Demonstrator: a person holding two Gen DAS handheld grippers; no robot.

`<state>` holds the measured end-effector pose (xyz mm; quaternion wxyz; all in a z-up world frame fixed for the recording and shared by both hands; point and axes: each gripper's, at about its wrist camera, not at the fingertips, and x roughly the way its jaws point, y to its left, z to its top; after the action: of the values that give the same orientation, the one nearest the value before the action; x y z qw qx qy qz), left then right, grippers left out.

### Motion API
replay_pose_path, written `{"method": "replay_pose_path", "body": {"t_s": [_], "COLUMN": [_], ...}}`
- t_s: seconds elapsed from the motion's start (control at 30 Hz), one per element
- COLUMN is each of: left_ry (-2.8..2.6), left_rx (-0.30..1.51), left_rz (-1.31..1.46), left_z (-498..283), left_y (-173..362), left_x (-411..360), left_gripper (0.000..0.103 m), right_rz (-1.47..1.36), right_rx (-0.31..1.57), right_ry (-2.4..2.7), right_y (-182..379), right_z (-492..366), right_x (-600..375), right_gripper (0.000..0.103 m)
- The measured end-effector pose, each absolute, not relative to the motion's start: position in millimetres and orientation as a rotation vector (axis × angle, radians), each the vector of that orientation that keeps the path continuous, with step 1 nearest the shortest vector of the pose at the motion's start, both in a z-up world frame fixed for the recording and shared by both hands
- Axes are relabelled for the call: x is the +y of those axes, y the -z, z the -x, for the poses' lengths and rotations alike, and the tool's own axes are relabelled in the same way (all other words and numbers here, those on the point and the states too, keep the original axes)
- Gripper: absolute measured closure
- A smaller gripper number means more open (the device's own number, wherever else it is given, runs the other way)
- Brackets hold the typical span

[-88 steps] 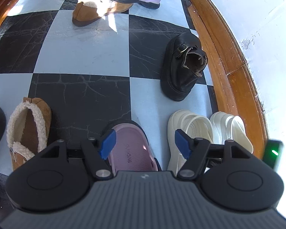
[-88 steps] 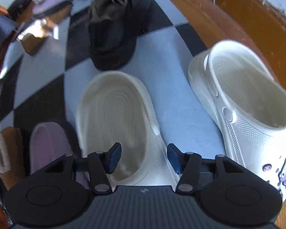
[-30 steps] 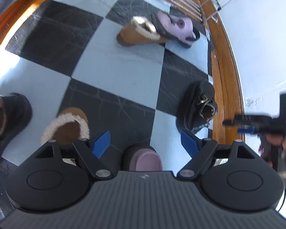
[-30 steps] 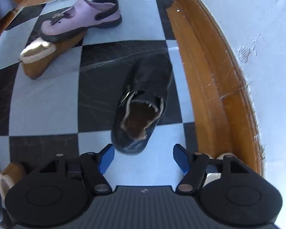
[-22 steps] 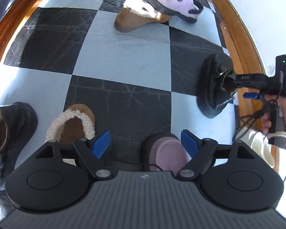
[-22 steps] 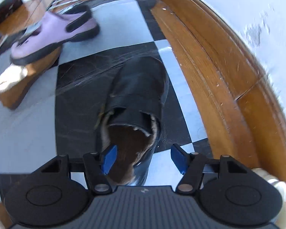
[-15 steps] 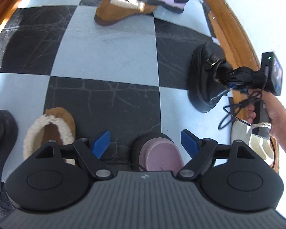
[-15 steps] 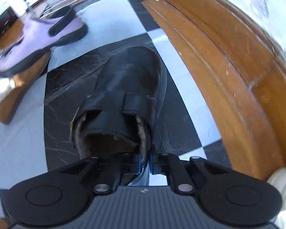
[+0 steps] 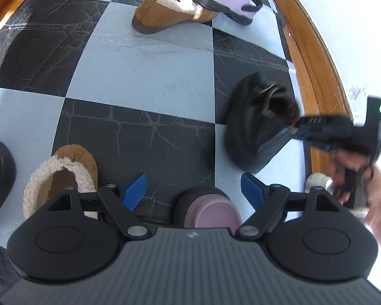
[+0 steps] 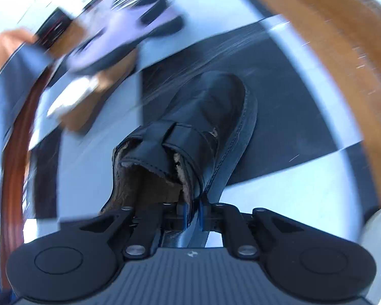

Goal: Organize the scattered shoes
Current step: 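Grasp the black buckle shoe by its heel with the right tool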

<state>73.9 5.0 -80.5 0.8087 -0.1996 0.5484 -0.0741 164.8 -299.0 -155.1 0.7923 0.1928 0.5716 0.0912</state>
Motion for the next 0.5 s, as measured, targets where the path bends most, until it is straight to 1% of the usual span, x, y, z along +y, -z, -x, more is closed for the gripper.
{"method": "replay_pose_path", "body": {"t_s": [0.03, 0.07, 0.1, 0.13, 0.17, 0.2, 0.23, 0.27, 0.33, 0.37, 0.5], "left_ry": [0.149, 0.124, 0.113, 0.110, 0.105, 0.099, 0.088, 0.071, 0.065, 0.084, 0.166], "left_rx": [1.163, 1.140, 1.128, 1.125, 1.133, 1.142, 1.146, 1.148, 1.120, 1.089, 1.071], "left_rz": [0.429, 0.417, 0.408, 0.401, 0.398, 0.395, 0.392, 0.388, 0.370, 0.370, 0.414], "left_z": [-75, -78, -81, -85, -92, -99, -103, -107, -110, -111, -123], "left_y": [81, 82, 86, 89, 98, 107, 112, 118, 118, 115, 114], "left_x": [7, 11, 12, 12, 11, 9, 8, 4, -4, -11, -25], "left_gripper": [0.022, 0.022, 0.022, 0.022, 0.022, 0.022, 0.022, 0.024, 0.024, 0.023, 0.023], "right_rz": [-0.416, -0.425, -0.435, -0.449, -0.457, -0.440, -0.396, -0.353, -0.295, -0.300, -0.396], "right_rx": [1.249, 1.271, 1.279, 1.280, 1.279, 1.271, 1.255, 1.239, 1.187, 1.161, 1.119], "right_ry": [-0.234, -0.259, -0.264, -0.263, -0.263, -0.263, -0.265, -0.265, -0.288, -0.300, -0.243], "right_y": [157, 159, 158, 156, 152, 146, 139, 132, 117, 112, 106], "right_z": [-162, -161, -160, -159, -158, -157, -155, -153, -145, -141, -139], "right_x": [-289, -279, -272, -266, -260, -255, -251, -247, -244, -246, -270], "right_gripper": [0.086, 0.079, 0.069, 0.063, 0.054, 0.051, 0.050, 0.050, 0.049, 0.049, 0.046]}}
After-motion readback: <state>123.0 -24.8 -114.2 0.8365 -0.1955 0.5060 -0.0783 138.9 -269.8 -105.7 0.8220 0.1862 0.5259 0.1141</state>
